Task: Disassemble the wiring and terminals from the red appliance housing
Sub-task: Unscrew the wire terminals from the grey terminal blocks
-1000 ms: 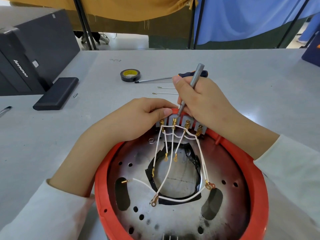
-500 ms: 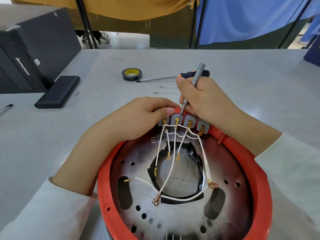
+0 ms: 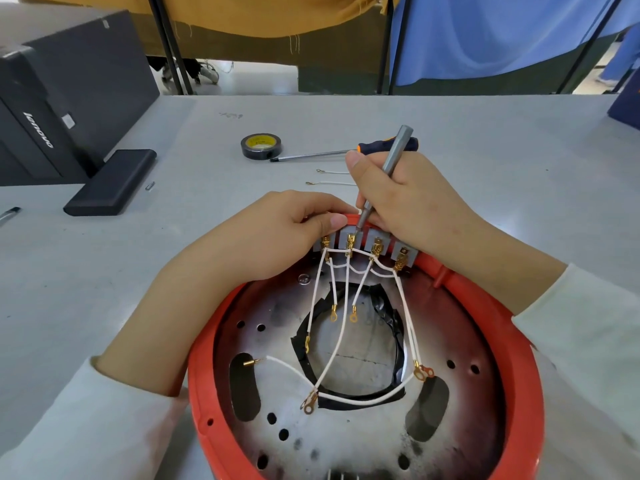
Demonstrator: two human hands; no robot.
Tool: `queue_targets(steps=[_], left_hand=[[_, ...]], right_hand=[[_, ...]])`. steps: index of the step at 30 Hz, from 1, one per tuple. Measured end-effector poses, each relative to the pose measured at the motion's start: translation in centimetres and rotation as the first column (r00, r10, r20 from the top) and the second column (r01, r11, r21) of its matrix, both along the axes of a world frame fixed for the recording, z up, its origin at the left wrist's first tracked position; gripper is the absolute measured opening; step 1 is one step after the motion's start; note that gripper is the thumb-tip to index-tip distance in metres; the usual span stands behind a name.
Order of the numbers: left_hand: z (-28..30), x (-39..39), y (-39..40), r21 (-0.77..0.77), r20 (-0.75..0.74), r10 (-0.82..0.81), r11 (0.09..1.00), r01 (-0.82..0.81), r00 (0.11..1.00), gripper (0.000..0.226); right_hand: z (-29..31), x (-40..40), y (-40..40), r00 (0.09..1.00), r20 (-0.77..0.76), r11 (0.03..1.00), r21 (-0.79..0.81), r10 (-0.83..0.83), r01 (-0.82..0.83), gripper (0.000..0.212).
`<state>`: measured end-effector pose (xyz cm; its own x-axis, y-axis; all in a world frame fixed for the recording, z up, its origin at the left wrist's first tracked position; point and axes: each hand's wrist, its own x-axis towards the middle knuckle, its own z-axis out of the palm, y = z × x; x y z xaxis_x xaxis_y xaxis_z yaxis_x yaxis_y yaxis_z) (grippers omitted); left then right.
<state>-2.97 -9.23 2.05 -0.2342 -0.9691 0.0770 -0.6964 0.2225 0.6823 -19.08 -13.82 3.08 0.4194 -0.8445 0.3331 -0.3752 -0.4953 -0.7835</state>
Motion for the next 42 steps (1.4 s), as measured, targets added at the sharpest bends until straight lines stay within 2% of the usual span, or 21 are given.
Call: queue_targets(steps=[6,11,23,27,31,38,42], left_hand=[[0.1,0.1,0.1,0.007,-0.003,0.002,1.0,-0.002,1.0,0.024],[0.2,0.1,0.2,0.009,0.001,-0.002,1.0,0.002,1.0,0.024],[-0.1,0.3,-0.1,0.012,-0.004,0.001,1.0,-0.001,1.0,0.024],[0.0,0.3,0.0,0.01,-0.029,-0.017,1.0,0.018,0.999,0.023],[0.0,0.2,0.0,0.01,-0.012,-0.014,1.0,0.014,1.0,0.022],[0.0,0.1,0.0,0.0,0.006,-0.019,1.0,0.019,1.0,0.022],[0.0,0.2,0.0,-0.008,0.011,-0.021,1.0,0.021,1.0,0.024]], right_hand=[[-0.4,-0.1,0.5,0.998,0.028,0.995,-0.083,-0.054,0.056,0.047],[-0.3,-0.1,0.6,0.996,-0.079,0.99,-0.14,-0.039,0.028,0.05],[0.3,0.0,-0.3,0.977,-0.212,0.988,-0.15,0.004,-0.036,0.047],[0.2,-0.6,-0.5,0.989,-0.149,0.992,-0.127,-0.024,0.005,0.047],[-0.1,-0.6,0.4,0.988,-0.153,0.962,-0.271,-0.009,-0.034,0.046],[0.0,-0.4,0.6,0.98,-0.2,0.952,-0.299,-0.002,-0.059,0.046],[0.0,-0.4,1.1,0.97,-0.241,0.909,-0.409,-0.027,-0.076,0.046]])
